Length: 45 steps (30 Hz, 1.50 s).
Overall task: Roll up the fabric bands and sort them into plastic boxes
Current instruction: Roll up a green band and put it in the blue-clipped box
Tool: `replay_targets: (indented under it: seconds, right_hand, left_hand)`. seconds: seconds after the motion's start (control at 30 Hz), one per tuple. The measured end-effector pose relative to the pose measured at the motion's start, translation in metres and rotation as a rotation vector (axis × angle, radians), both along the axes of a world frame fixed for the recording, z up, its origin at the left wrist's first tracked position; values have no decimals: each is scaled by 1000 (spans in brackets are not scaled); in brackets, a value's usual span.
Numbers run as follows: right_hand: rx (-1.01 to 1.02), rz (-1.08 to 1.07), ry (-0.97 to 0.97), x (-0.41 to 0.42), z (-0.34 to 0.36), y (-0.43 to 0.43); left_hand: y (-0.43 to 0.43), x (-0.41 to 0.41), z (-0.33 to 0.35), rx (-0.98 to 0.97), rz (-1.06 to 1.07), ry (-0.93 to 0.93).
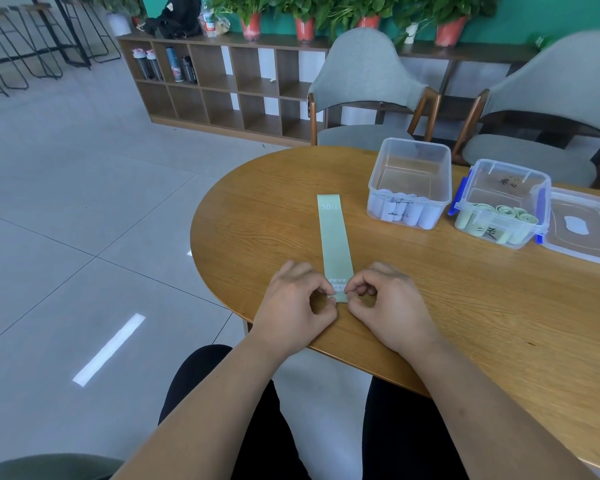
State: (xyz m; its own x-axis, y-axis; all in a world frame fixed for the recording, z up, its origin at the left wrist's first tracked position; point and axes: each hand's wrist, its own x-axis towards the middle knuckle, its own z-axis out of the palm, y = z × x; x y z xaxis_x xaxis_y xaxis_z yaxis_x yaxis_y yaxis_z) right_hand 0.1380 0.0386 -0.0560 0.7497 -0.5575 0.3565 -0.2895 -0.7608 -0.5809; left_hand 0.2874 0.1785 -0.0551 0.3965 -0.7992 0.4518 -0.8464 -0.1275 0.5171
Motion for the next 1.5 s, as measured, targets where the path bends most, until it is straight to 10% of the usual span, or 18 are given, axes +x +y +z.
replay_targets:
  seconds: [1.5]
  right_hand:
    - [-257, 95, 243, 6, 20, -7]
  left_hand:
    - [-7, 7, 11, 103, -80, -219]
